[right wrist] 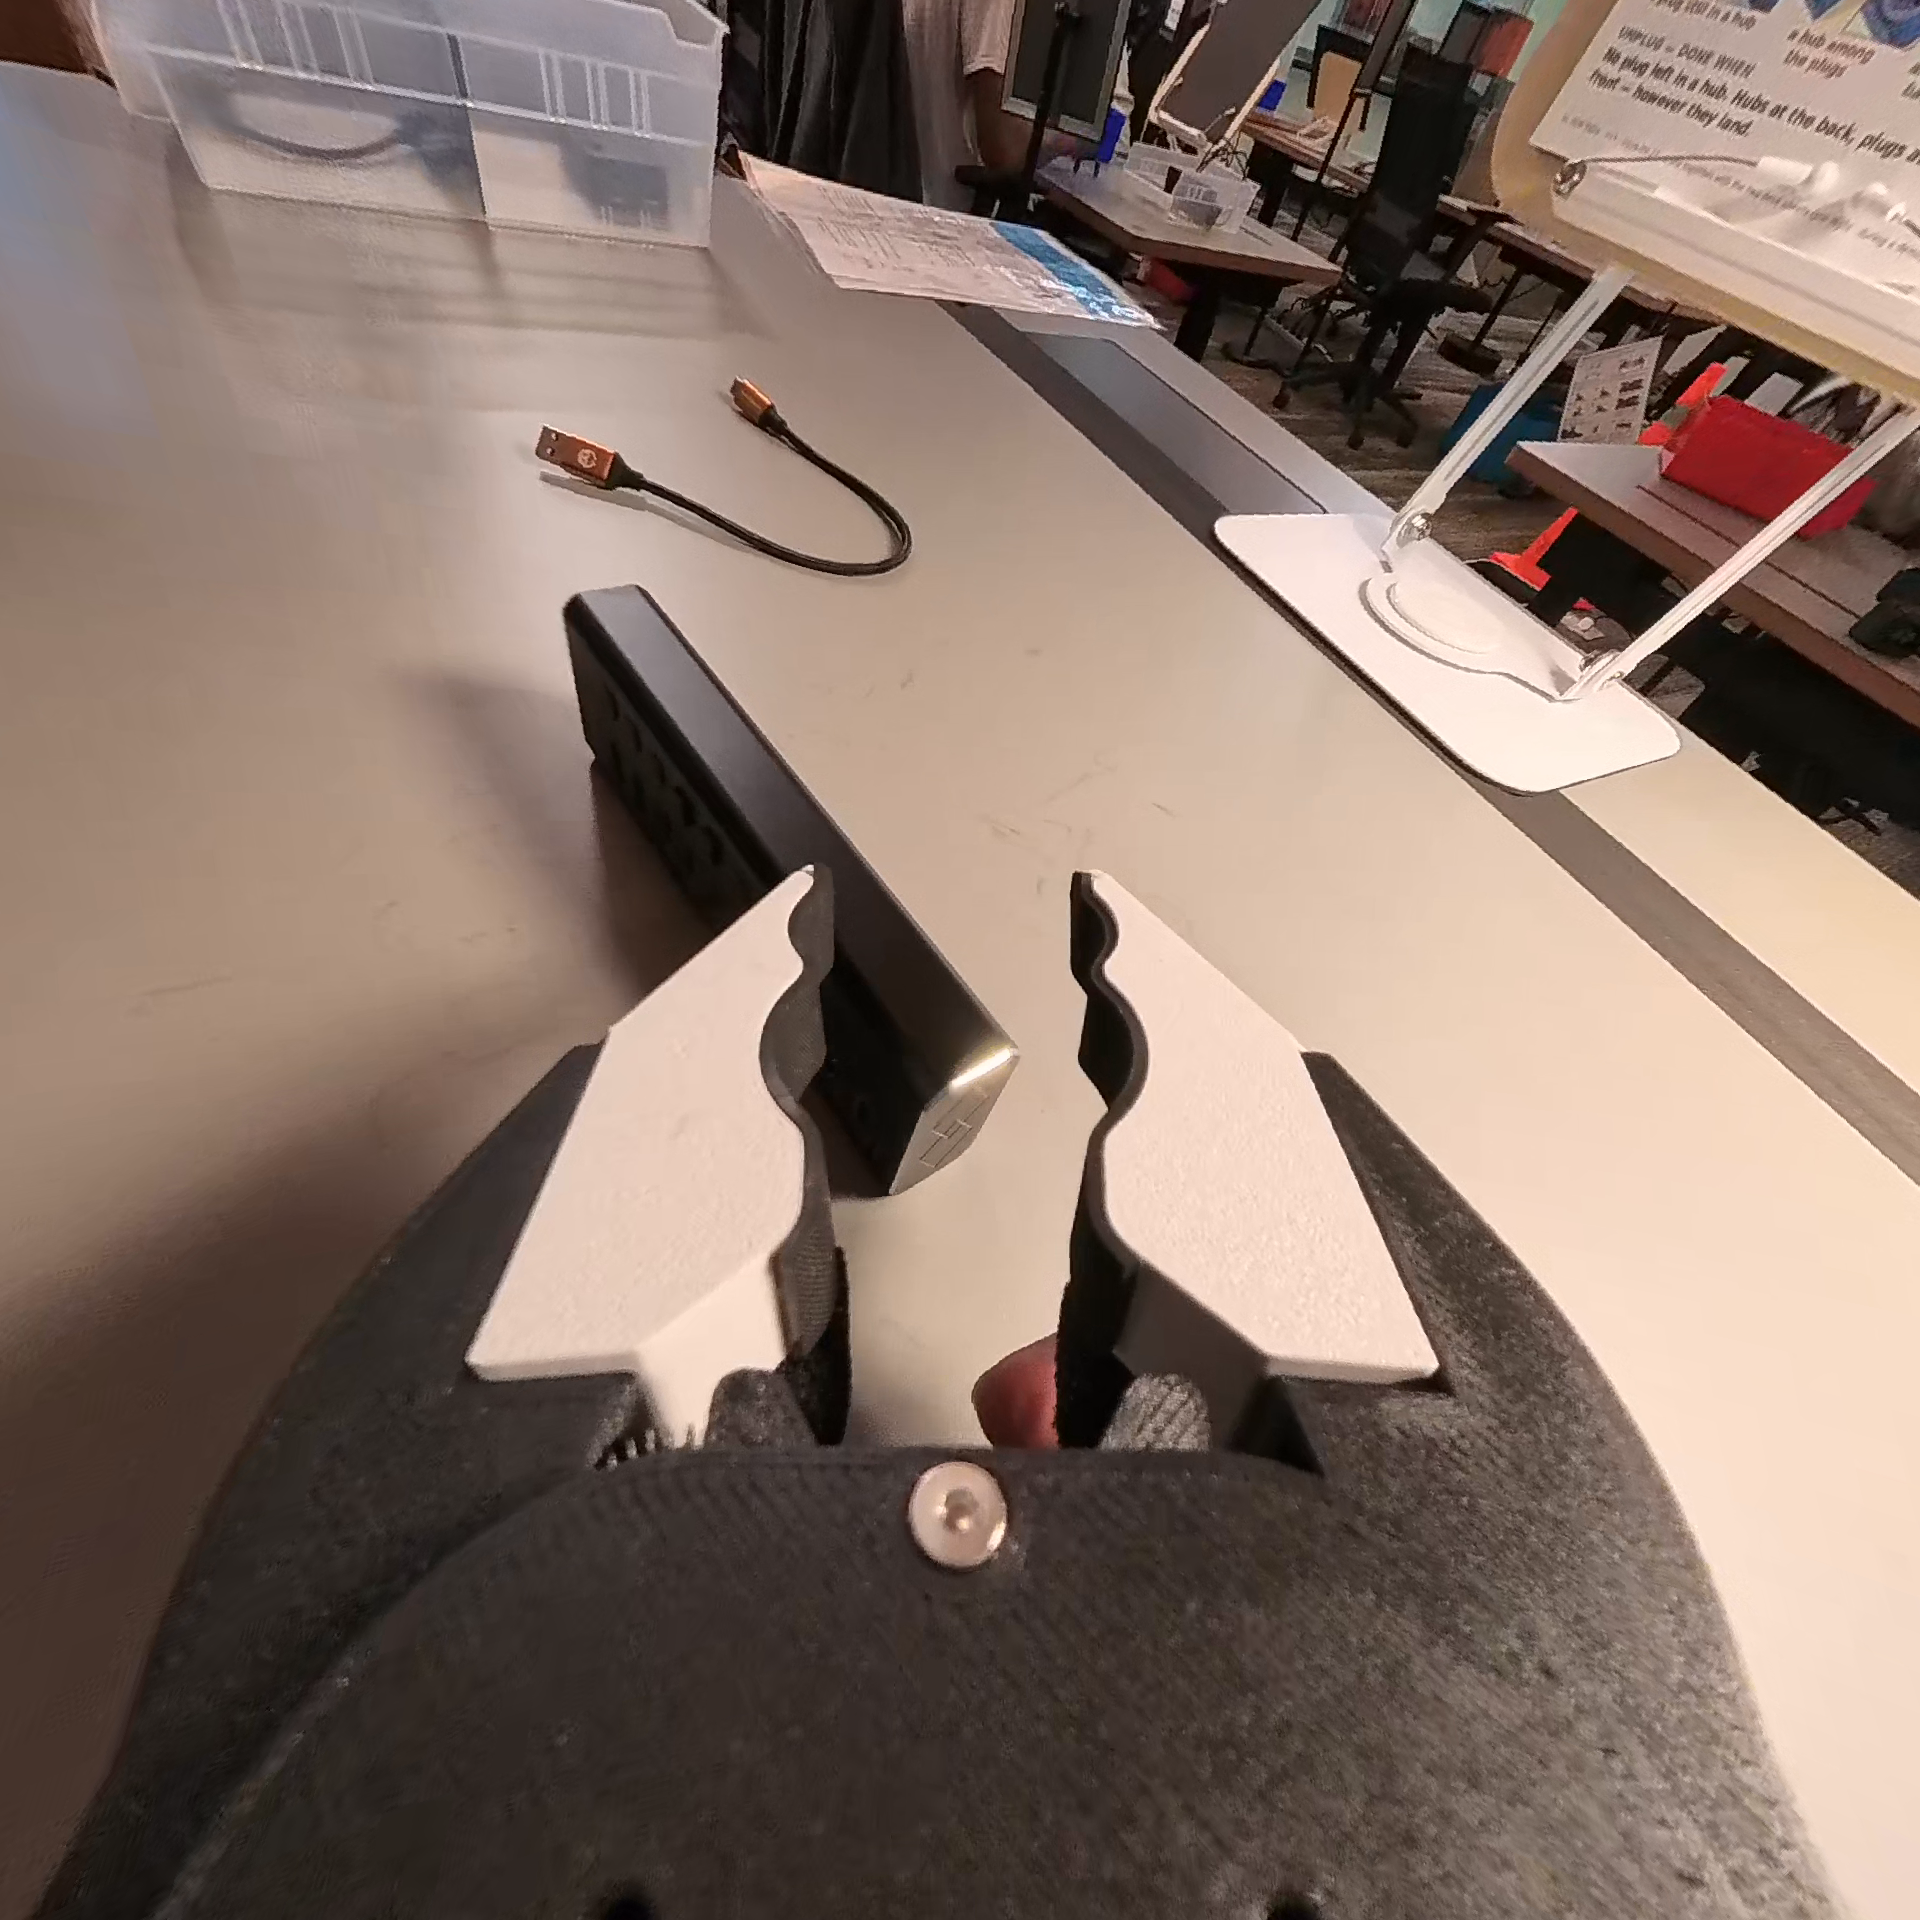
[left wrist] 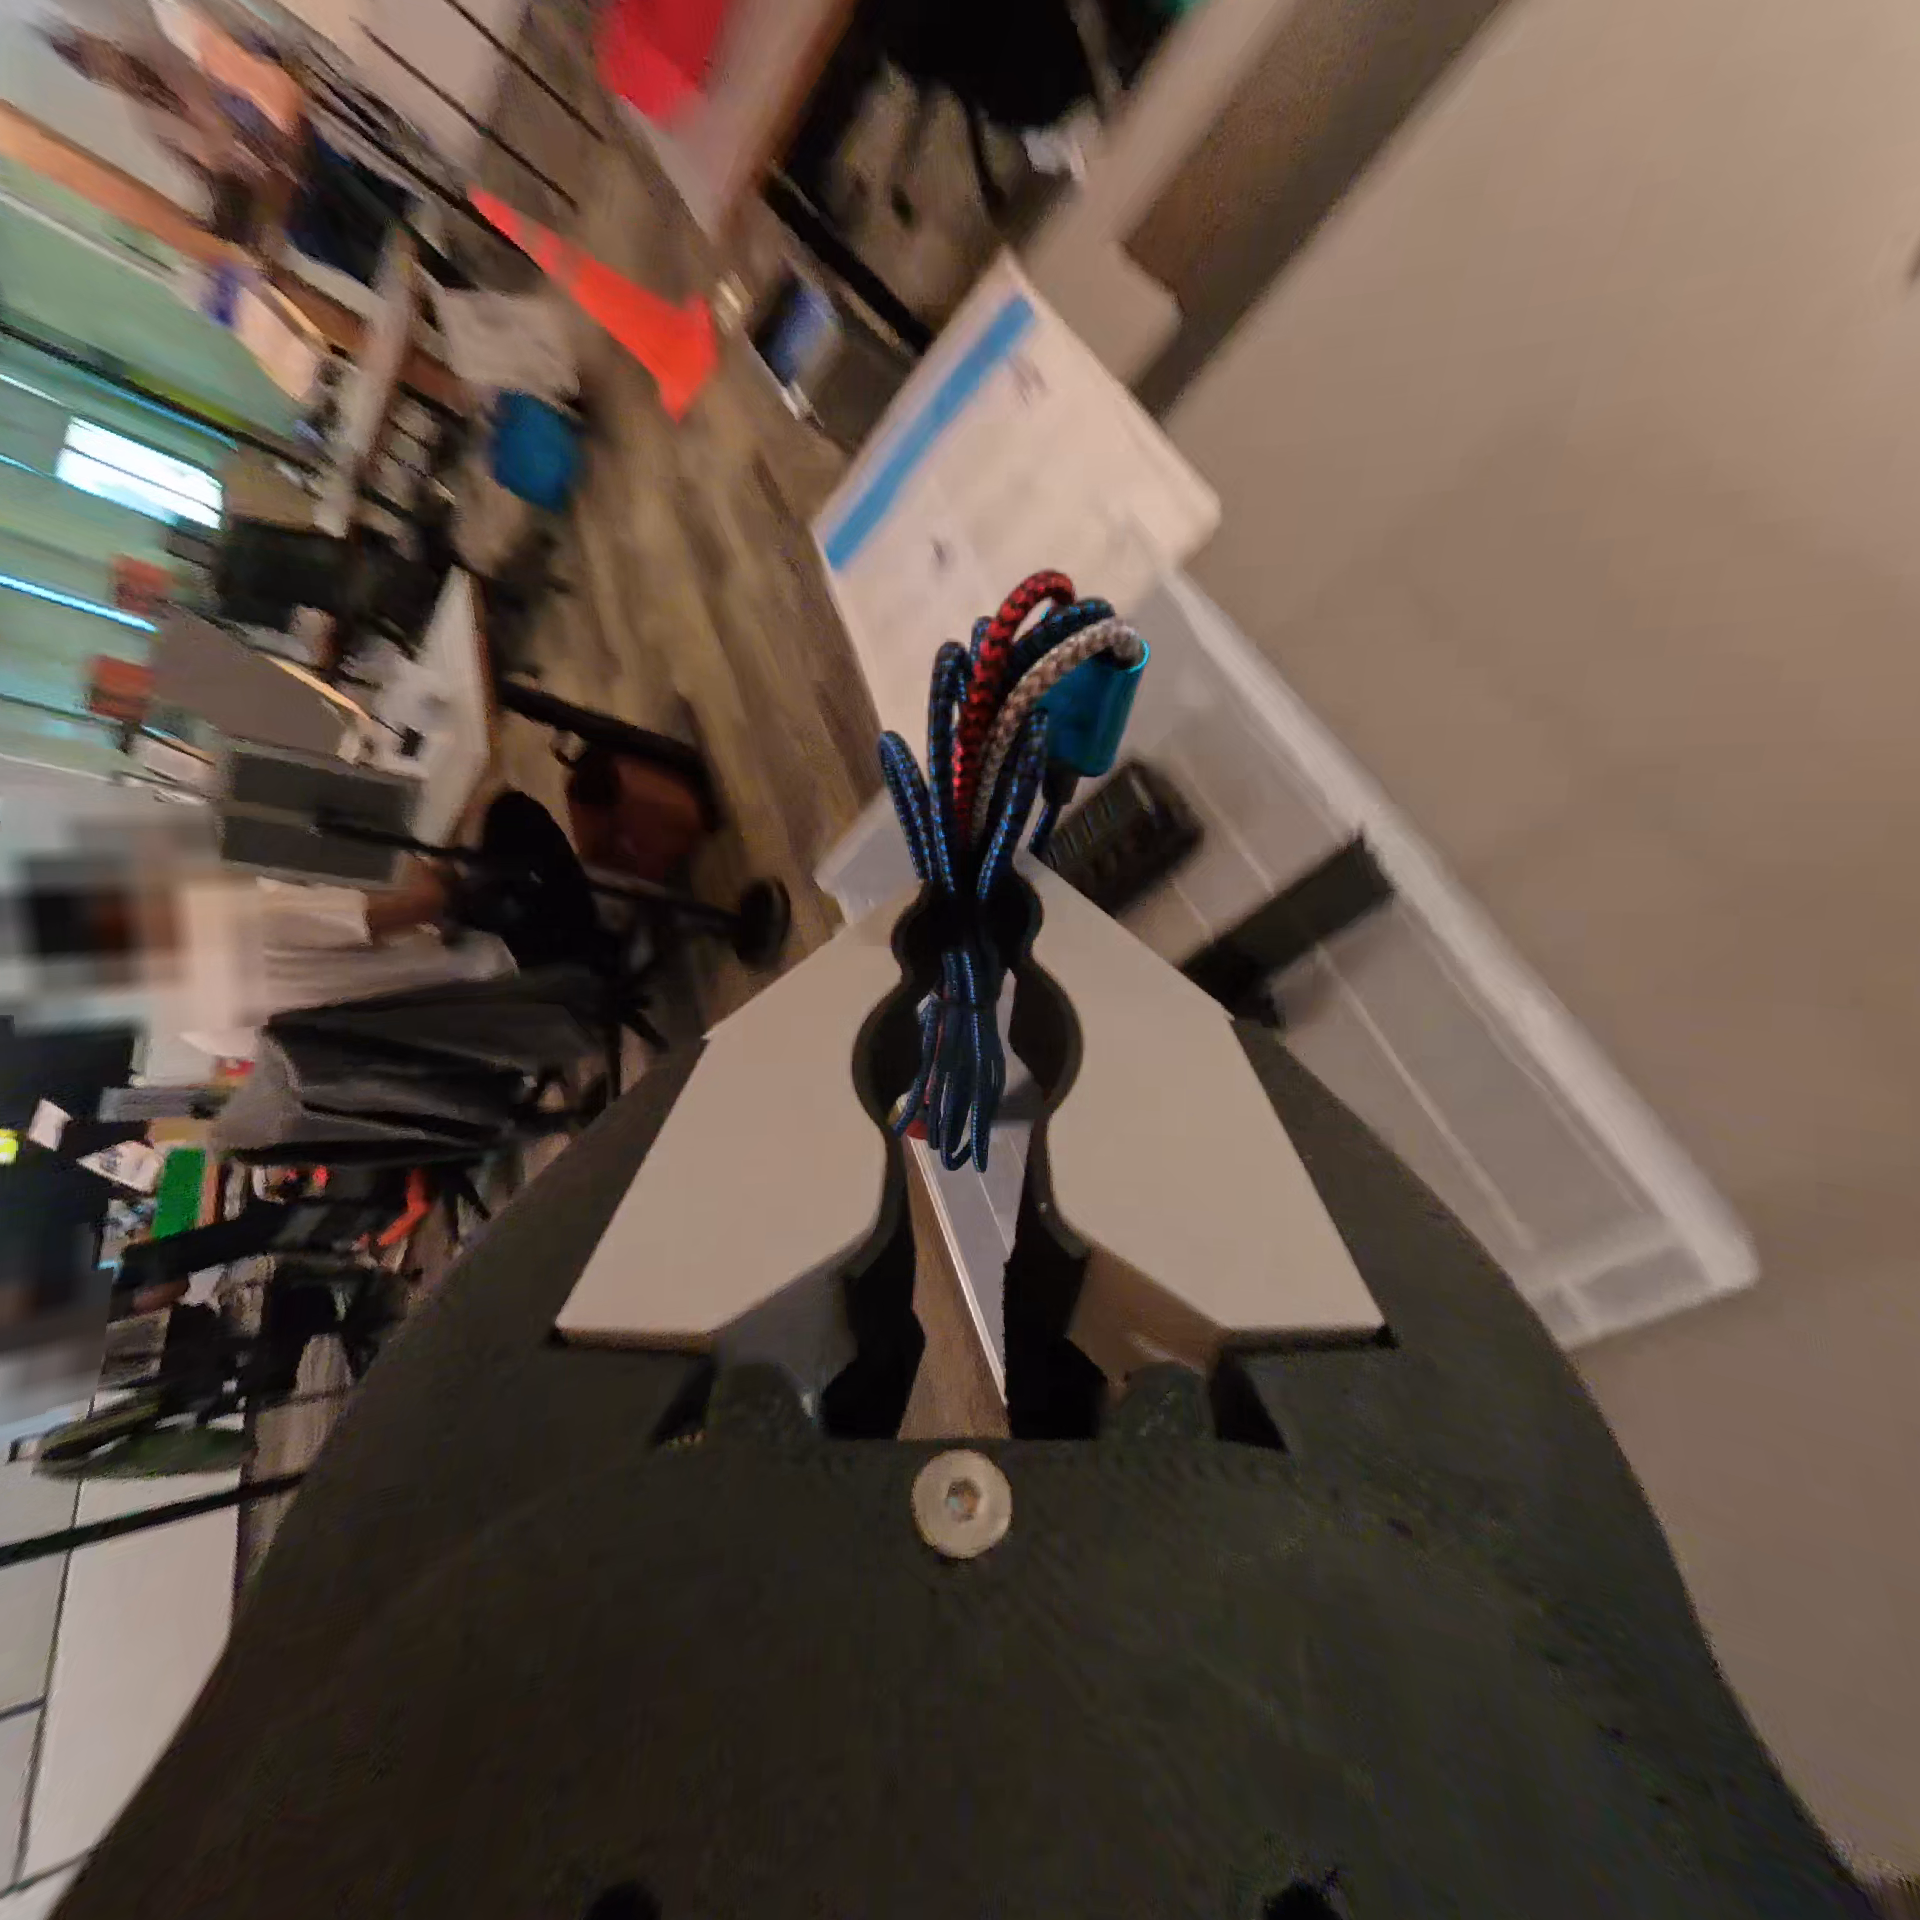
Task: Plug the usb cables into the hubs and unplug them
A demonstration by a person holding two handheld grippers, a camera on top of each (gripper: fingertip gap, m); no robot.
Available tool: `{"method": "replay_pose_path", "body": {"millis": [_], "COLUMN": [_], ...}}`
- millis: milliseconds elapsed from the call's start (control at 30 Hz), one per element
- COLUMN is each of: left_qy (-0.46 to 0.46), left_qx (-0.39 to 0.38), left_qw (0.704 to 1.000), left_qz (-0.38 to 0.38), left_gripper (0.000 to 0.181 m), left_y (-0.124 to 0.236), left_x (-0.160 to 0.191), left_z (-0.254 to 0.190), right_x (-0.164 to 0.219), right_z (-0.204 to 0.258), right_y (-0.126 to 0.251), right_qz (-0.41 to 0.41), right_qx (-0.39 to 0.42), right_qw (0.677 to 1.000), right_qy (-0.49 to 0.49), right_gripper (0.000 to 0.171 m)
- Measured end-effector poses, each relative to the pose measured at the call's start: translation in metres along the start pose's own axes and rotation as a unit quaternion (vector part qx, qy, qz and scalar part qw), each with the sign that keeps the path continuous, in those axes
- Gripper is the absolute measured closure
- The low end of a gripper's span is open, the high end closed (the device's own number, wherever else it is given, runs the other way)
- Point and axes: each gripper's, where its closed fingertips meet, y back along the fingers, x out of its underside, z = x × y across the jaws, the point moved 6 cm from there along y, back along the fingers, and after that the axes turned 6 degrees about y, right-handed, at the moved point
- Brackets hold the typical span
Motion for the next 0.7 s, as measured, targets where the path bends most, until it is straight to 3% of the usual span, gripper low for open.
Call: {"method": "replay_pose_path", "body": {"millis": [67, 133, 267, 367, 533, 633, 700], "left_qy": [0.021, 0.056, 0.104, 0.138, 0.148, 0.081, 0.066], "left_qx": [-0.014, 0.029, 0.197, 0.337, 0.536, 0.567, 0.586], "left_qw": [0.997, 0.991, 0.960, 0.908, 0.815, 0.815, 0.804], "left_qz": [-0.069, -0.119, -0.172, -0.208, -0.162, -0.086, -0.081], "left_gripper": [0.168, 0.169, 0.169, 0.169, 0.168, 0.168, 0.168], "left_y": [0.024, 0.039, 0.046, 0.042, 0.017, -0.007, -0.013], "left_x": [-0.039, -0.074, -0.130, -0.168, -0.207, -0.213, -0.226], "left_z": [-0.003, -0.025, -0.107, -0.180, -0.310, -0.385, -0.418], "right_x": [-0.001, -0.002, -0.005, -0.011, -0.021, -0.022, -0.024], "right_z": [0.000, 0.000, 0.000, 0.004, 0.009, 0.010, 0.009], "right_y": [0.001, 0.001, 0.002, 0.003, 0.001, 0.001, 0.003], "right_qz": [0.000, 0.002, -0.001, -0.012, -0.030, -0.032, -0.035], "right_qx": [0.002, 0.007, 0.010, 0.005, -0.007, -0.003, 0.002], "right_qw": [1.000, 1.000, 1.000, 1.000, 0.999, 0.999, 0.999], "right_qy": [0.002, 0.006, 0.004, -0.001, -0.010, -0.008, -0.006], "right_gripper": [0.124, 0.124, 0.124, 0.124, 0.125, 0.125, 0.125]}}
